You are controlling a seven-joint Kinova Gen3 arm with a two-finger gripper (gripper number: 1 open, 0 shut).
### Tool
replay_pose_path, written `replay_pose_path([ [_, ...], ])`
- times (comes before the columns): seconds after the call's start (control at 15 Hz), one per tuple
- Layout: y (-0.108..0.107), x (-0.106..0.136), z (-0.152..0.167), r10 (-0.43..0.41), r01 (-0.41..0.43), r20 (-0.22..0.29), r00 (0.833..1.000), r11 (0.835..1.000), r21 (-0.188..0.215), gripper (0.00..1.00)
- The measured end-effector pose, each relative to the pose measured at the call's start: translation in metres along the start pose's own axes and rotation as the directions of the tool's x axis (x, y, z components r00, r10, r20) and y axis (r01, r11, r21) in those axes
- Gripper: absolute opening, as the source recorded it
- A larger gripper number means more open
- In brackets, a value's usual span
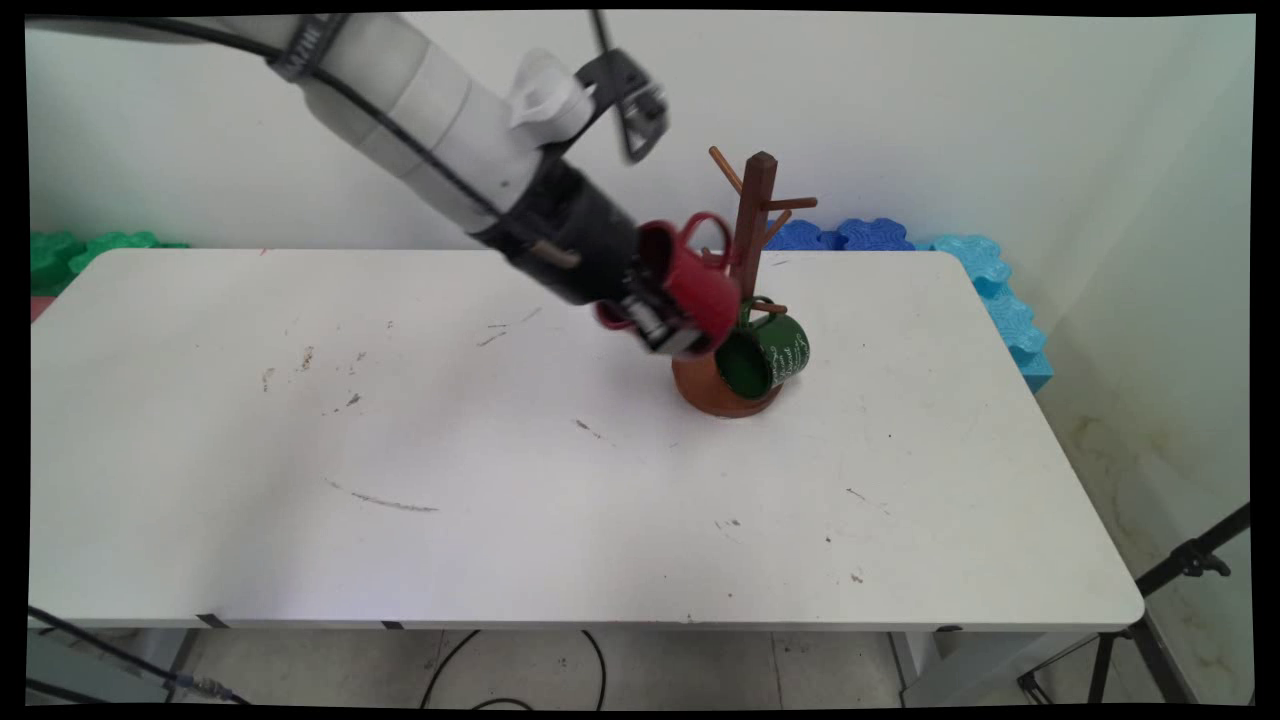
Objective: Place the picked object on the table
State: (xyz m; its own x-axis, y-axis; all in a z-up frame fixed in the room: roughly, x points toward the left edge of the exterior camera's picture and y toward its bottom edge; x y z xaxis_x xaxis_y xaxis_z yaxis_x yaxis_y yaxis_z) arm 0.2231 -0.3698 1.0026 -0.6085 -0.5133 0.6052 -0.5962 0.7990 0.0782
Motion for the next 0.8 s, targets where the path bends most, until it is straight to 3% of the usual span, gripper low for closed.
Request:
replay_pose_path([
  [0.27, -0.012, -0.022, -0.003, 0.108, -0.107, 0.127, 0.986, 0.994, -0.011, 0.00],
  [0.6, -0.018, -0.045, 0.005, 0.204, -0.198, 0.251, 0.946, 0.979, -0.047, 0.00],
  [0.8, -0.020, -0.057, 0.019, 0.249, -0.237, 0.324, 0.913, 0.969, -0.075, 0.00],
])
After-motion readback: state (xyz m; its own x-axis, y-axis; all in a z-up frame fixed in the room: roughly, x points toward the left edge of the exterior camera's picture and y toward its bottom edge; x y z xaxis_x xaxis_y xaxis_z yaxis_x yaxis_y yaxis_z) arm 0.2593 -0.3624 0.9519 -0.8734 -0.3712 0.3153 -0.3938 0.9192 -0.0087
